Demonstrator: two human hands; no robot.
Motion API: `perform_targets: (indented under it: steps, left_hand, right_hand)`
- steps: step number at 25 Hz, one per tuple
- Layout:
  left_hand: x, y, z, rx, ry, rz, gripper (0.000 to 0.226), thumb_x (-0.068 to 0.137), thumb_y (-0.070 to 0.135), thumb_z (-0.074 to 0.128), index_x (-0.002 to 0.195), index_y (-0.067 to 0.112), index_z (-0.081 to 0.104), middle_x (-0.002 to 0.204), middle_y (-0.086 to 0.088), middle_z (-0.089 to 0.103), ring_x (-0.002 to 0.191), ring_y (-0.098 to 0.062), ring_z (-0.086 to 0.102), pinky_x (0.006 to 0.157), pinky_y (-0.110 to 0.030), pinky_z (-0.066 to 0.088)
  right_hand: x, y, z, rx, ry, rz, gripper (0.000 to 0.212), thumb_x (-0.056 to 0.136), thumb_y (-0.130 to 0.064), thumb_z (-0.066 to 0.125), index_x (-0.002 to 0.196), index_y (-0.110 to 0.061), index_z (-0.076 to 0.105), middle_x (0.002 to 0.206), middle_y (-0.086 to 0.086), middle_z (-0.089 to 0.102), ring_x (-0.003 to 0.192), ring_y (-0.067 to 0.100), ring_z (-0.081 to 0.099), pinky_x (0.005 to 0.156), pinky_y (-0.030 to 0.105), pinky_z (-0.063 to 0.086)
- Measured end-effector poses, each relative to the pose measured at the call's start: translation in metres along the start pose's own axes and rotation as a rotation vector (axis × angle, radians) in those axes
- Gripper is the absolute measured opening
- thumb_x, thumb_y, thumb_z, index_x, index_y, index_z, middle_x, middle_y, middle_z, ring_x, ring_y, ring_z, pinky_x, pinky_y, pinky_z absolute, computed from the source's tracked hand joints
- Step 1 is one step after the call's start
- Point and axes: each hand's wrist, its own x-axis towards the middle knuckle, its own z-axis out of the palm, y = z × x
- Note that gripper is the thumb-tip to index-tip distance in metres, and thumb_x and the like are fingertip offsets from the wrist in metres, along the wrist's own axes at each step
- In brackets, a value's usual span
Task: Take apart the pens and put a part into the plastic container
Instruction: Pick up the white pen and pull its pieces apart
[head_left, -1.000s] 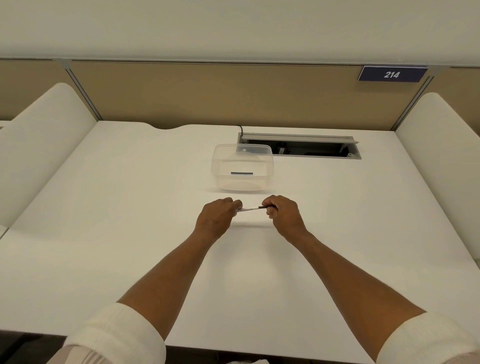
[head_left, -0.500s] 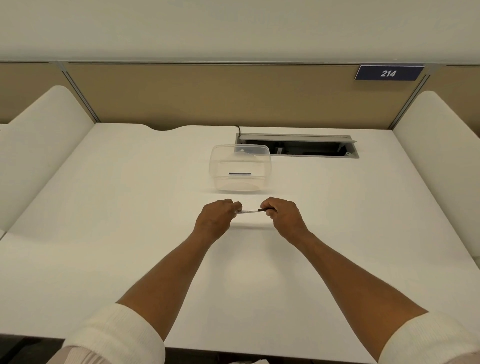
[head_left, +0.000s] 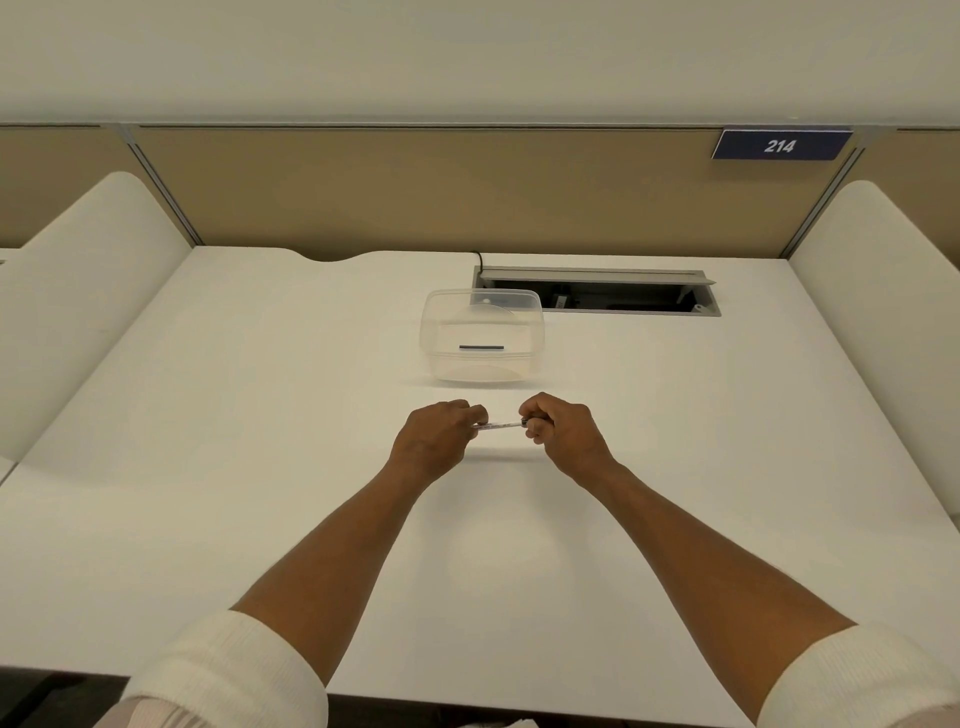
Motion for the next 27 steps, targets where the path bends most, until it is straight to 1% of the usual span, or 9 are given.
perform_targets:
  steps: [3,6,8,11,15,18,20,24,27]
  left_hand:
    - [0.001,0.005,-0.001,-0.009,0.016,0.014,0.017,0.095,0.021,0.05,0.106,0.029,0.06,0.093,0.005,0.062,0.081,-0.022,0.059,0.058,-0.029,0.034]
    - [0.001,0.004,-0.001,-0.023,0.023,0.007,0.015,0.095,0.022,0.05,0.105,0.028,0.059,0.093,0.005,0.062,0.081,-0.022,0.059,0.057,-0.03,0.039]
    - [0.001,0.004,-0.002,-0.036,0.033,0.0,0.015,0.095,0.022,0.049,0.104,0.028,0.059,0.092,0.005,0.062,0.081,-0.022,0.059,0.059,-0.033,0.044]
    - [0.002,0.005,-0.003,-0.047,0.04,-0.004,0.014,0.092,0.022,0.05,0.102,0.027,0.059,0.091,0.005,0.063,0.08,-0.024,0.06,0.061,-0.035,0.046]
    - [0.003,0.007,-0.004,-0.07,0.06,0.005,0.014,0.092,0.025,0.055,0.101,0.027,0.066,0.091,0.005,0.067,0.079,-0.025,0.061,0.062,-0.032,0.042]
    - [0.003,0.006,-0.005,-0.042,0.066,0.017,0.014,0.093,0.026,0.056,0.098,0.023,0.069,0.09,0.003,0.068,0.077,-0.025,0.06,0.063,-0.03,0.032]
    - [0.003,0.005,-0.006,-0.005,0.081,0.026,0.013,0.093,0.026,0.056,0.095,0.023,0.069,0.088,0.003,0.068,0.075,-0.025,0.06,0.064,-0.03,0.028]
    - [0.003,0.004,-0.008,0.011,0.096,0.007,0.012,0.092,0.024,0.057,0.09,0.023,0.069,0.083,0.003,0.068,0.07,-0.025,0.058,0.064,-0.03,0.027]
    - [0.005,0.004,-0.01,0.017,0.087,0.005,0.013,0.093,0.024,0.056,0.088,0.023,0.068,0.081,0.003,0.066,0.07,-0.024,0.057,0.066,-0.031,0.028]
  right_hand:
    - [0.0,-0.001,0.002,0.045,0.01,0.015,0.02,0.093,-0.001,0.05,0.094,-0.014,0.066,0.085,0.012,0.069,0.074,0.024,0.068,0.075,0.036,0.057]
    - [-0.001,-0.003,-0.002,0.047,0.027,0.027,0.016,0.094,-0.006,0.051,0.097,-0.016,0.064,0.083,0.008,0.07,0.071,0.021,0.067,0.073,0.032,0.056]
    - [0.0,-0.003,-0.006,0.056,0.035,0.045,0.012,0.093,-0.007,0.054,0.097,-0.011,0.065,0.084,0.01,0.07,0.068,0.018,0.066,0.072,0.033,0.056]
    - [0.0,-0.003,-0.009,0.068,0.04,0.067,0.012,0.09,-0.003,0.056,0.092,-0.006,0.067,0.082,0.015,0.071,0.067,0.021,0.066,0.069,0.035,0.057]
    - [-0.002,-0.003,-0.009,0.061,0.053,0.068,0.012,0.088,-0.001,0.058,0.089,-0.006,0.068,0.08,0.016,0.072,0.066,0.021,0.067,0.067,0.036,0.057]
    - [-0.004,-0.003,-0.006,0.037,0.065,0.065,0.012,0.087,-0.001,0.058,0.085,-0.007,0.068,0.077,0.014,0.071,0.063,0.018,0.064,0.065,0.032,0.055]
    - [-0.004,-0.003,-0.002,0.021,0.076,0.059,0.013,0.087,-0.001,0.058,0.084,-0.009,0.068,0.075,0.012,0.07,0.061,0.017,0.063,0.064,0.031,0.054]
    - [-0.002,-0.006,0.003,-0.012,0.095,0.058,0.014,0.087,-0.003,0.057,0.081,-0.011,0.067,0.072,0.009,0.07,0.062,0.017,0.064,0.066,0.035,0.055]
    - [-0.001,-0.008,0.004,-0.015,0.102,0.075,0.015,0.087,-0.004,0.057,0.08,-0.012,0.067,0.07,0.007,0.069,0.061,0.017,0.063,0.067,0.035,0.055]
